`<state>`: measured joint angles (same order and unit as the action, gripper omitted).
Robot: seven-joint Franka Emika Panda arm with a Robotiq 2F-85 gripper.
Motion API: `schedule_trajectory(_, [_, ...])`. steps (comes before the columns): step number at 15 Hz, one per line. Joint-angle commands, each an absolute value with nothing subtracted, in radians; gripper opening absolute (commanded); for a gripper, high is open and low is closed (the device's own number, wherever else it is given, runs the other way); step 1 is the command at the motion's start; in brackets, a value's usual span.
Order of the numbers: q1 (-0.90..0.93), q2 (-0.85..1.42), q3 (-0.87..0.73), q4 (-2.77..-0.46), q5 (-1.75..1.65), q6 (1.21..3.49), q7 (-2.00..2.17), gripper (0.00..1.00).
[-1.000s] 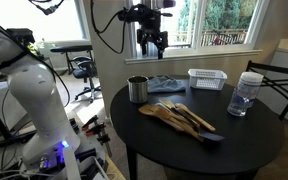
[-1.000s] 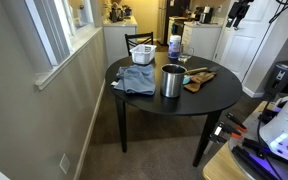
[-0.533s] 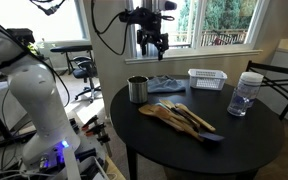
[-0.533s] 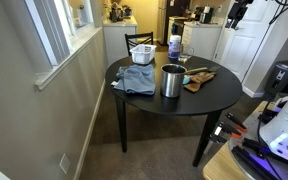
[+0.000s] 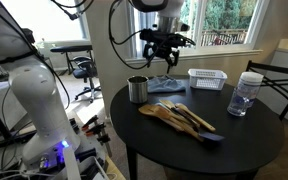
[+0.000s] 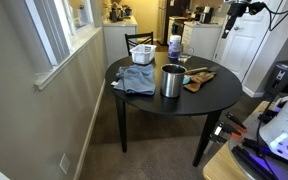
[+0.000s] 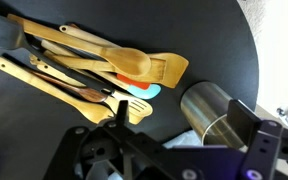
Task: Put one wooden spoon in the utensil holder
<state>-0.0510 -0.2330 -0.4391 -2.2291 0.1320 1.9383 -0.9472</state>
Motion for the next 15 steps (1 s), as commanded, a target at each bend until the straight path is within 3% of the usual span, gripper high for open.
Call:
schedule_trajectory(1, [-0.090,-0.121,-0.388,-2.167,0.113,1.927,-1.071,1.00])
schedule_trajectory(9, [-0.137,-0.045,-0.263,-2.235,-0.220,2.318,-0.954,1.00])
schedule_trajectory(10, [-0.142,-0.034,-0.264,-2.196,-0.137,2.239,-0.990,1.00])
schedule_trajectory(15, [-0.144,-0.031,-0.250,-2.214,-0.187,2.288,-0.972,1.00])
